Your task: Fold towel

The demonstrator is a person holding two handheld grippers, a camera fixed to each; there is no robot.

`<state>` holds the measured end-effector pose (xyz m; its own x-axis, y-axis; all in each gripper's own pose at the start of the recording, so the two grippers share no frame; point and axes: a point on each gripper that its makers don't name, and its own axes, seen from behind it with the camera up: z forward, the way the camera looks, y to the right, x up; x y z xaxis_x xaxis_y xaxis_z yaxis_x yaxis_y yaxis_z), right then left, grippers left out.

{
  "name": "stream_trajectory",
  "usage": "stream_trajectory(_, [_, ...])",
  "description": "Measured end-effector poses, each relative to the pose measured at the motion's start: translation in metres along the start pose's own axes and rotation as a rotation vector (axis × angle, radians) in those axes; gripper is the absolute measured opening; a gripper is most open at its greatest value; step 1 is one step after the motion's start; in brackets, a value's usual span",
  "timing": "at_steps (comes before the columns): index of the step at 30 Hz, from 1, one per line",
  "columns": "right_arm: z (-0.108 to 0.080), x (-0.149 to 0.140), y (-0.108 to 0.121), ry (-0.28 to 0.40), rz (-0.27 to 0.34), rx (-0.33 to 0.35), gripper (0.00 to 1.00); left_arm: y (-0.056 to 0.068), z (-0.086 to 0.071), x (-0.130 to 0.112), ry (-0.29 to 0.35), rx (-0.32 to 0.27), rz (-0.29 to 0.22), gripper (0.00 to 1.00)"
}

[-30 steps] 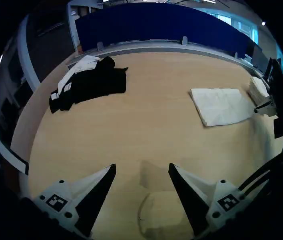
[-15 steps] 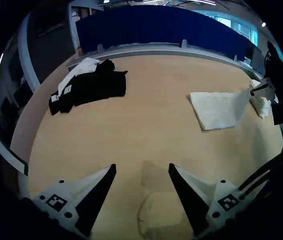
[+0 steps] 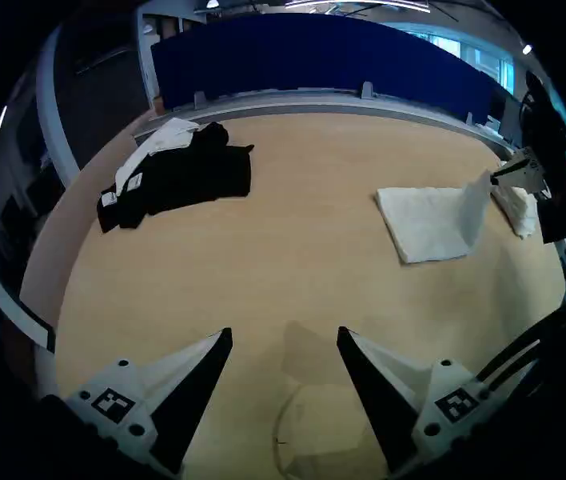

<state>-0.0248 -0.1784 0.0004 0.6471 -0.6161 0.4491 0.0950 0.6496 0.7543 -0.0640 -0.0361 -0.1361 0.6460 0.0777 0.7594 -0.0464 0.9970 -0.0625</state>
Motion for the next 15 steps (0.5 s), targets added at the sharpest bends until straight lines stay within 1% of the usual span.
stream_trajectory(5, [0.011, 0.023, -0.019, 0.020, -0.038, 0.032, 0.02, -0.002, -0.002, 0.002, 0.007, 0.000, -0.007, 0.98])
stream_trajectory(8, [0.020, 0.038, -0.034, 0.031, -0.065, 0.057, 0.02, -0.002, -0.003, 0.004, 0.016, 0.001, -0.015, 0.98])
stream_trajectory(11, [0.030, 0.051, -0.053, 0.038, -0.094, 0.089, 0.02, -0.003, -0.005, 0.007, 0.025, 0.003, -0.021, 0.98])
stream_trajectory(15, [0.047, 0.059, -0.083, 0.035, -0.135, 0.137, 0.02, -0.005, -0.009, 0.009, 0.037, 0.007, -0.026, 0.98])
